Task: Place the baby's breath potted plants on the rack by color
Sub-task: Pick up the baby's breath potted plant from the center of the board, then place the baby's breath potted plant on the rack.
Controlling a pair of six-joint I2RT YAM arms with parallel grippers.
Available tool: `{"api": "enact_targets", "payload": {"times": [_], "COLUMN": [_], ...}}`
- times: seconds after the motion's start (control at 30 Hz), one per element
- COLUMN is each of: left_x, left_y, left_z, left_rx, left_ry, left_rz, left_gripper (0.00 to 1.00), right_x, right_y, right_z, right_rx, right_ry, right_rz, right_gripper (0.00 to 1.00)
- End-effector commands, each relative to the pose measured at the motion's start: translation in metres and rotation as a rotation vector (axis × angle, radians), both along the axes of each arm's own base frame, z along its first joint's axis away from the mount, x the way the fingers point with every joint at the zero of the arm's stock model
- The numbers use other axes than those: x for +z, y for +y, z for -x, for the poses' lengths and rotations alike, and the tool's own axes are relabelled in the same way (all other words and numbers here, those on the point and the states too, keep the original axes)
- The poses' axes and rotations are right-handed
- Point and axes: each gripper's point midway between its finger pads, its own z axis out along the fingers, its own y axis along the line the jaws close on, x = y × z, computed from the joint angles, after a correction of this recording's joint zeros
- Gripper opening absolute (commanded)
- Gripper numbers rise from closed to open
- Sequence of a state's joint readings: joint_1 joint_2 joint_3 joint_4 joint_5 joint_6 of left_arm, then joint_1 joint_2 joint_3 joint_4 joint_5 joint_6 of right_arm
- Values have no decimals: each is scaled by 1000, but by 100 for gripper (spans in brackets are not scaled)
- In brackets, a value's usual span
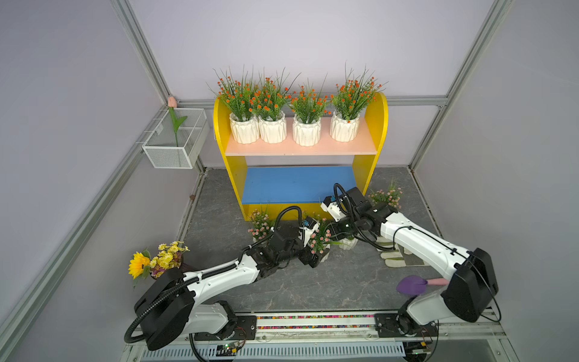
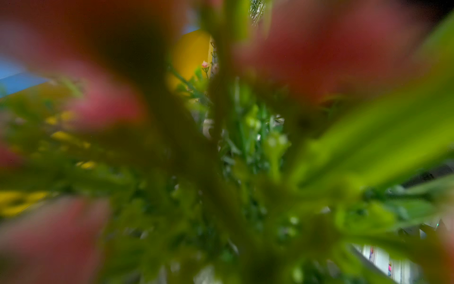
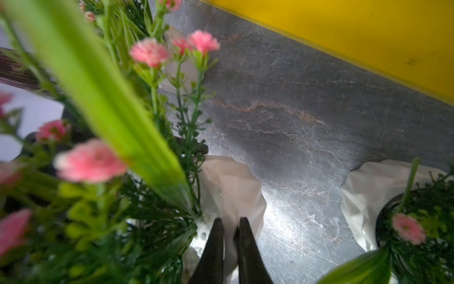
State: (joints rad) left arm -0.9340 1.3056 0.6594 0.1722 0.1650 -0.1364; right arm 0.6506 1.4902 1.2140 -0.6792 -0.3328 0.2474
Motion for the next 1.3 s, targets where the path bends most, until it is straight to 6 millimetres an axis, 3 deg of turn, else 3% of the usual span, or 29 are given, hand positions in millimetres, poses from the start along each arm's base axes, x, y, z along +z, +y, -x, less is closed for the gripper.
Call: {"api": "enact_targets", "payload": {"times": [0.0, 0.27, 0.5, 0.83, 0.97, 1.27], "left_x": [21, 21, 17, 31, 36, 55], "left_y": [-26, -28, -22, -12, -10, -1], "left_z": [16, 14, 16, 11, 7, -8], "left_rx": [-129, -133, -129, -78, -50, 49], "left_ry": [0, -3, -2, -39, -49, -84], "left_rz": [89, 83, 47, 47, 47, 46], "left_gripper": [99, 97, 79, 53, 49, 46], "right_x": [45, 40, 38, 43, 53, 75], "right_y": [35, 35, 30, 24, 12, -30], "right_z": [5, 7, 0, -6, -10, -15], "right_rx": [89, 86, 54, 22, -8, -109], "right_ry": [-69, -57, -64, -90, -121, -197], "right_rz": [-215, -223, -220, -229, -235, -232], "right_gripper": [9, 9, 10, 13, 21, 26]}}
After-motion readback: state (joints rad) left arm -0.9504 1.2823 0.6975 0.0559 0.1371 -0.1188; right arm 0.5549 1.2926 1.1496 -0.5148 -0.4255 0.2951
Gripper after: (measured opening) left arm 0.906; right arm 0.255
